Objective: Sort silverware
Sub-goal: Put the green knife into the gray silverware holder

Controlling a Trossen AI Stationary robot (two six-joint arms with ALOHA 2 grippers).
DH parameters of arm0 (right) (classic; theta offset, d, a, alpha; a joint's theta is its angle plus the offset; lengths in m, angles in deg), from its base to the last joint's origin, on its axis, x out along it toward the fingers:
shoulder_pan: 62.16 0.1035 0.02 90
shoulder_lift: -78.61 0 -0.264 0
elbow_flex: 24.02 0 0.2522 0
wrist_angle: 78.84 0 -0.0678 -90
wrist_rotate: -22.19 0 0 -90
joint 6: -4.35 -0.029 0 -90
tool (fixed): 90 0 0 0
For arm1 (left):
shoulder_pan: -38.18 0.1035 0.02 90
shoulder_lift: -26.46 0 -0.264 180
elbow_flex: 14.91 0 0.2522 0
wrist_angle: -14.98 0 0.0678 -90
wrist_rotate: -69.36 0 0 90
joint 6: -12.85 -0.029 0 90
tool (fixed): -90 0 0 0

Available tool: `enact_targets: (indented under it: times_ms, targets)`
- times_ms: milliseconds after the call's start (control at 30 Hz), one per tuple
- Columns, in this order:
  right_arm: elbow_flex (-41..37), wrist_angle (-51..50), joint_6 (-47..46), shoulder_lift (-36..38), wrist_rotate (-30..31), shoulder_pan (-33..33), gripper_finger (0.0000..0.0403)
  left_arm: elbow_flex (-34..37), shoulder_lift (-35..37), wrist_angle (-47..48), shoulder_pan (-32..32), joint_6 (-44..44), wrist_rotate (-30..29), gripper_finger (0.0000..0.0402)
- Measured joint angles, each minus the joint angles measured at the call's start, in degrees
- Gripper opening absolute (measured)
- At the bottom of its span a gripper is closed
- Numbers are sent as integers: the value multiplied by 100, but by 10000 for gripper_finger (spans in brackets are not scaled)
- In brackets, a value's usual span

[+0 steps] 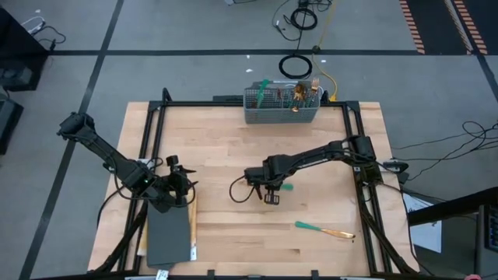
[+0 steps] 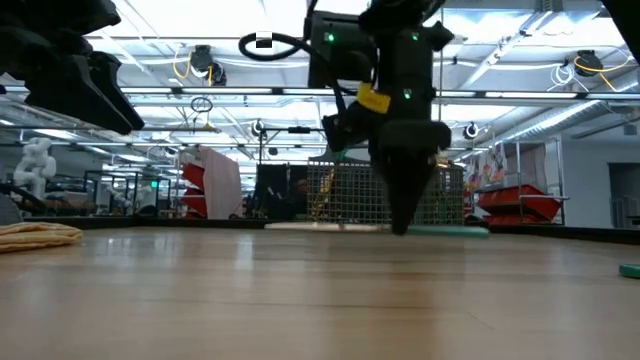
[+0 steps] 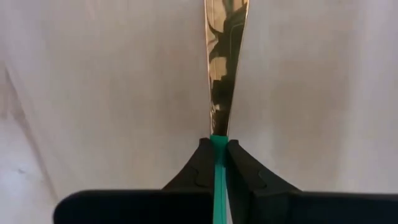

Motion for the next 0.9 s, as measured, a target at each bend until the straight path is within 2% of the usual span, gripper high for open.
enact_targets:
  times_ms: [167,267,467,567,667,900]
  targets:
    - [372,-598,-67,19,221,45,0,0,2,1,0,-2,-2,190]
    - [696,-1280,-91,24,788,71,0,0,1,1,0,-4,-2,190]
    - [1642,-2866,-124,27,2616,19,0,0,1,0,1,-4,-2,190]
    - [2187,-3400,-213,35,3797,-30,0,0,0,-1,2,-2,-2,190]
    - [2667,-3650,-91,43,4503,-153,0,0,0,-3,0,-2,-2,190]
    - [2947,-3443,1931,52,6146,-527,0,0,0,-4,0,-1,-94,190]
